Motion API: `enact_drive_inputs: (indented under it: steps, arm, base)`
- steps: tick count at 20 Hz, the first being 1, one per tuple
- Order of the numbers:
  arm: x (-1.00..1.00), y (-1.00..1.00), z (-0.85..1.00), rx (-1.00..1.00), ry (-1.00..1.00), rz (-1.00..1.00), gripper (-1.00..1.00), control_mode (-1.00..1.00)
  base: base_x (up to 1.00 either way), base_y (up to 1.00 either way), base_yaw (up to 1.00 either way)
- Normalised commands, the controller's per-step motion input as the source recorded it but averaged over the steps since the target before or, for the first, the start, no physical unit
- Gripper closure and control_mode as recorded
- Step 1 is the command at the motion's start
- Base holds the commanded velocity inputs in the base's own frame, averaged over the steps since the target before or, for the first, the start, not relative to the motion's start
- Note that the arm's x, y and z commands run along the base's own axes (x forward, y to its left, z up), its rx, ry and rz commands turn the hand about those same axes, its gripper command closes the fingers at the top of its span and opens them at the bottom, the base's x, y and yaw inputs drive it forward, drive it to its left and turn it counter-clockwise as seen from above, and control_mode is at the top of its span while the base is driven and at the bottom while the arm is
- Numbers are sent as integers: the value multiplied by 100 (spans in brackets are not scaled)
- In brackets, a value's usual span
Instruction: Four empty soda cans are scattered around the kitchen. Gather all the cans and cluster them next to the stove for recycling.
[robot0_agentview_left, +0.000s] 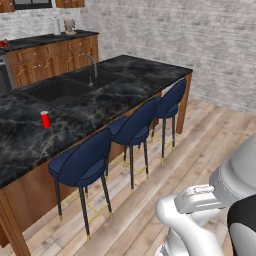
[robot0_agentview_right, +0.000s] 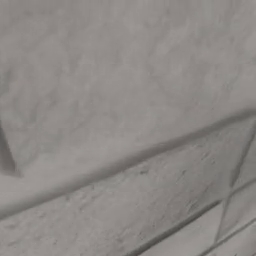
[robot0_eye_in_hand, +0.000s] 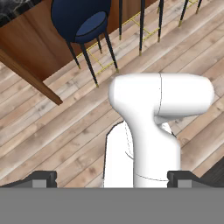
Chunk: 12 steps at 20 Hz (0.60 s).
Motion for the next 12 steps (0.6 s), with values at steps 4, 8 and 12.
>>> enact_drive_inputs:
  steps: [4,8,12]
  arm:
    - [0,0,0,0,0,0,-100,100]
    - [0,0,0,0,0,0,-100,100]
    - [0,0,0,0,0,0,-100,100]
  base:
    - [25,21,29]
    - [35,31,23]
    - [47,15,29]
